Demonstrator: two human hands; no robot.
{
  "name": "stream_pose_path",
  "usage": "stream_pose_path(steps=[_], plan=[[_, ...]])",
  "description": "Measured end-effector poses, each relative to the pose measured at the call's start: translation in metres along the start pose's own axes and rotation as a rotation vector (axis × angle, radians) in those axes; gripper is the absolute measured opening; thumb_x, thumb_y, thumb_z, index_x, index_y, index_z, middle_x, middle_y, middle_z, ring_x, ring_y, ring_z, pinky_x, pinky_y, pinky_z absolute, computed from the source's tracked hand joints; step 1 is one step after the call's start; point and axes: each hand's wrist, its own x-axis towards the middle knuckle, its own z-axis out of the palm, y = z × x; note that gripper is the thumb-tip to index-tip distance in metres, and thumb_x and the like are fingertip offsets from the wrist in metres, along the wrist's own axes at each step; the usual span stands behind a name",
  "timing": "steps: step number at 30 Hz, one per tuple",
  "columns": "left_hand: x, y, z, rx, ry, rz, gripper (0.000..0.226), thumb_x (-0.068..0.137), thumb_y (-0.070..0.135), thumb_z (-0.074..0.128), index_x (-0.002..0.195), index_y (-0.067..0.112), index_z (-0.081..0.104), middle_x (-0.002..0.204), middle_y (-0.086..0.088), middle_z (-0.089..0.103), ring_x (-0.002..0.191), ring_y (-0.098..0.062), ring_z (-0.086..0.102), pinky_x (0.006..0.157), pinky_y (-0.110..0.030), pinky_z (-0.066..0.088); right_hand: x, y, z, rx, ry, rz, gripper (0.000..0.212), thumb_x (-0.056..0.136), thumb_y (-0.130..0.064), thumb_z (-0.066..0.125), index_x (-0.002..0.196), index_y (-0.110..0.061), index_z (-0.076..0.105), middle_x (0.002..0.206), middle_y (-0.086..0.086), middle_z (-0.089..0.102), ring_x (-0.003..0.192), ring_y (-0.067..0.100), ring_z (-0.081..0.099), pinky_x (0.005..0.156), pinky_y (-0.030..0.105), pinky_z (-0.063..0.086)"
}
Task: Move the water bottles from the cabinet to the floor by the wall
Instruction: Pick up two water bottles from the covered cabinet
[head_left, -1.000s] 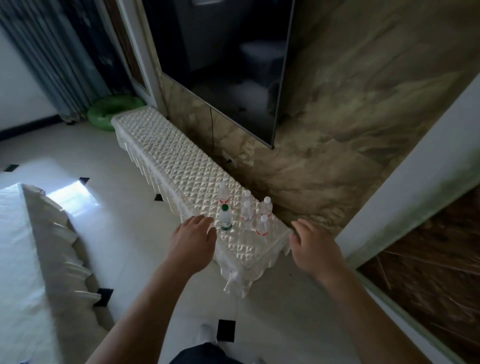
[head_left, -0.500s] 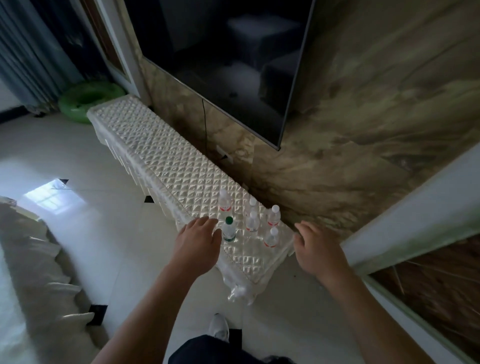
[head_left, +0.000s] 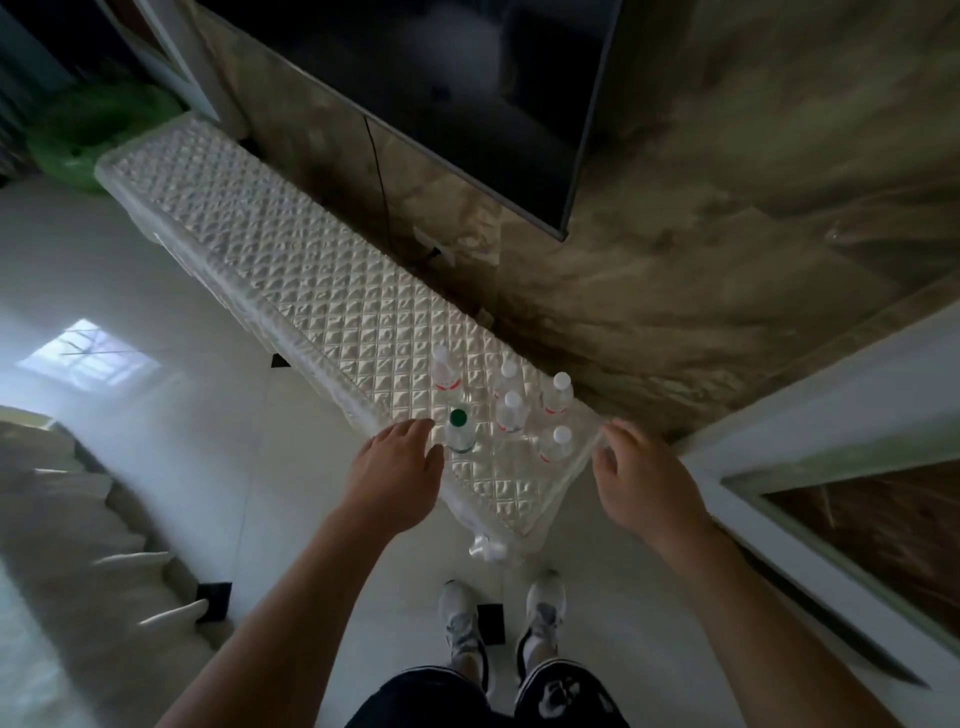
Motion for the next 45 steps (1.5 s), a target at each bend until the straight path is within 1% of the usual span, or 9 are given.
stream_pose_path(steps=[6, 11, 15, 21, 26, 31, 36, 42, 45], plan=[[0.042, -0.006, 0.046, -0.062, -0.068, -0.094, 0.053, 0.100, 0.041, 0.042, 0.147, 0.019, 0.034, 0.149, -0.004, 0.045, 0.134, -0.025, 0.045, 0.107, -0.043, 0.040, 0.040, 0.028, 0.048, 0.051, -0.031, 0.016, 0.049, 0.100, -0.033, 0.042, 0.144, -0.015, 0.039, 0.151, 0.004, 0.039, 0.138, 0.021, 0.037, 0.108, 0.035, 0.035], [0.078, -0.023, 0.093, -0.125, -0.084, -0.156, 0.067, 0.094, 0.045, 0.054, 0.150, 0.019, 0.028, 0.151, -0.006, 0.042, 0.132, -0.027, 0.048, 0.104, -0.043, 0.043, 0.073, 0.051, 0.099, 0.108, -0.047, 0.053, 0.053, 0.097, -0.036, 0.047, 0.146, -0.018, 0.035, 0.148, 0.005, 0.042, 0.132, 0.023, 0.043, 0.101, 0.038, 0.041], [0.104, -0.044, 0.133, -0.211, -0.049, -0.196, 0.076, 0.087, 0.047, 0.065, 0.149, 0.022, 0.029, 0.151, -0.004, 0.042, 0.133, -0.025, 0.047, 0.105, -0.044, 0.044, 0.099, 0.070, 0.140, 0.144, -0.039, 0.094, 0.062, 0.093, -0.044, 0.051, 0.147, -0.020, 0.030, 0.149, 0.004, 0.041, 0.133, 0.022, 0.043, 0.102, 0.039, 0.045], [0.139, -0.076, 0.194, -0.285, 0.006, -0.246, 0.087, 0.078, 0.049, 0.075, 0.148, 0.022, 0.031, 0.148, -0.003, 0.045, 0.132, -0.021, 0.047, 0.104, -0.043, 0.045, 0.129, 0.095, 0.195, 0.258, 0.004, 0.182, 0.070, 0.090, -0.050, 0.055, 0.149, -0.025, 0.027, 0.152, -0.001, 0.037, 0.138, 0.017, 0.037, 0.104, 0.035, 0.038], [0.158, -0.098, 0.241, -0.385, 0.048, -0.285, 0.090, 0.070, 0.050, 0.079, 0.144, 0.026, 0.035, 0.144, 0.003, 0.049, 0.128, -0.017, 0.049, 0.102, -0.044, 0.047, 0.145, 0.110, 0.238, 0.350, 0.054, 0.263, 0.081, 0.078, -0.060, 0.065, 0.144, -0.025, 0.034, 0.145, -0.002, 0.045, 0.130, 0.016, 0.046, 0.100, 0.033, 0.043], [0.169, -0.108, 0.274, -0.503, 0.148, -0.297, 0.085, 0.067, 0.048, 0.083, 0.139, 0.028, 0.041, 0.134, 0.010, 0.055, 0.120, -0.011, 0.054, 0.100, -0.042, 0.050, 0.158, 0.109, 0.277, 0.441, 0.174, 0.271, 0.080, 0.071, -0.063, 0.069, 0.134, -0.019, 0.045, 0.126, -0.001, 0.056, 0.113, 0.015, 0.057, 0.090, 0.042, 0.053], [0.178, -0.110, 0.290, -0.560, 0.210, -0.243, 0.077, 0.066, 0.044, 0.084, 0.131, 0.023, 0.049, 0.120, 0.013, 0.060, 0.110, -0.008, 0.058, 0.097, -0.037, 0.052, 0.170, 0.100, 0.296, 0.531, 0.355, 0.283, 0.075, 0.069, -0.057, 0.076, 0.128, -0.018, 0.050, 0.120, -0.003, 0.059, 0.108, 0.011, 0.059, 0.089, 0.028, 0.051], [0.186, -0.116, 0.300, -0.590, 0.253, -0.206, 0.075, 0.063, 0.057, 0.078, 0.124, 0.020, 0.054, 0.113, 0.008, 0.064, 0.104, -0.011, 0.064, 0.091, -0.037, 0.056, 0.172, 0.097, 0.310, 0.559, 0.462, 0.339, 0.077, 0.067, -0.052, 0.080, 0.127, -0.014, 0.051, 0.119, 0.001, 0.060, 0.106, 0.011, 0.060, 0.089, 0.023, 0.049], [0.187, -0.116, 0.300, -0.598, 0.277, -0.179, 0.070, 0.065, 0.048, 0.082, 0.122, 0.018, 0.057, 0.111, 0.006, 0.065, 0.101, -0.011, 0.065, 0.088, -0.034, 0.057, 0.170, 0.097, 0.311, 0.569, 0.487, 0.345, 0.073, 0.067, -0.046, 0.081, 0.125, -0.012, 0.053, 0.115, 0.002, 0.062, 0.101, 0.008, 0.059, 0.085, 0.005, 0.039]])
